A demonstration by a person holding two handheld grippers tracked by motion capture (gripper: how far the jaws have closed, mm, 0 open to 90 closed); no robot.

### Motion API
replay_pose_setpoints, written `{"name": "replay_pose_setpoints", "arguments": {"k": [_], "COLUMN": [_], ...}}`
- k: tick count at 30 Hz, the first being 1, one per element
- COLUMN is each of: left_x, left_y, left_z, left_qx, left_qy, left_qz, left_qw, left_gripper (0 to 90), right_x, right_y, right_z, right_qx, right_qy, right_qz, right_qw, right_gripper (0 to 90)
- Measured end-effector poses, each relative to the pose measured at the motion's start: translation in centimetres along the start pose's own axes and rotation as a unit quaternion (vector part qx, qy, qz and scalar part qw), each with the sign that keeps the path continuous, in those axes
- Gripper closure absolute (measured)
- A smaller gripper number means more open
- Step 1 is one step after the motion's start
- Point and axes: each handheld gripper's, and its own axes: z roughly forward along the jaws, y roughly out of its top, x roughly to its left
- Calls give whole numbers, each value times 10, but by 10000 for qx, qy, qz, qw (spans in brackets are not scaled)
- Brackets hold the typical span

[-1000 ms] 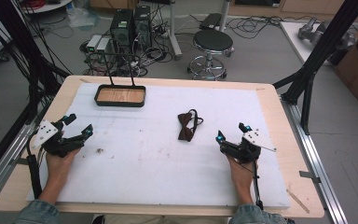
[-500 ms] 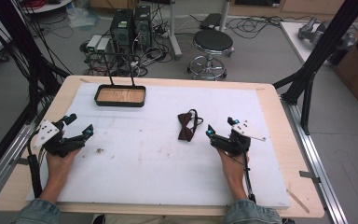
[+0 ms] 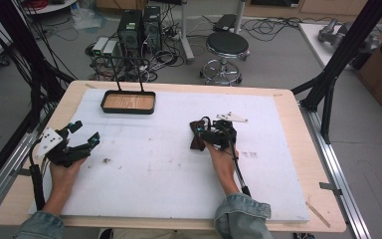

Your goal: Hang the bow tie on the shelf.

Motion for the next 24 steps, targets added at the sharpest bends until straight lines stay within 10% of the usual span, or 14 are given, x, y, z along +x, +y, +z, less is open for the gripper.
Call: {"name": "replay_pose_setpoints", "arguments": {"k": [9, 24], "left_x": [0, 0], "left_y": [0, -1], "left_z": [1, 1], "left_qx": [-2, 13], "left_qy": [-26, -39], "left_qz": [-6, 11], "left_qw": [10000, 10000], "left_gripper": [197, 201], "right_x": [17, 16], "right_y": [-8, -6], "right_z": [28, 39], "right_qx": [782, 1123], "right_qy": [-278, -160], "right_qz": [-215, 67], "right_qw": [9963, 9935], "right_gripper": [462, 712]}}
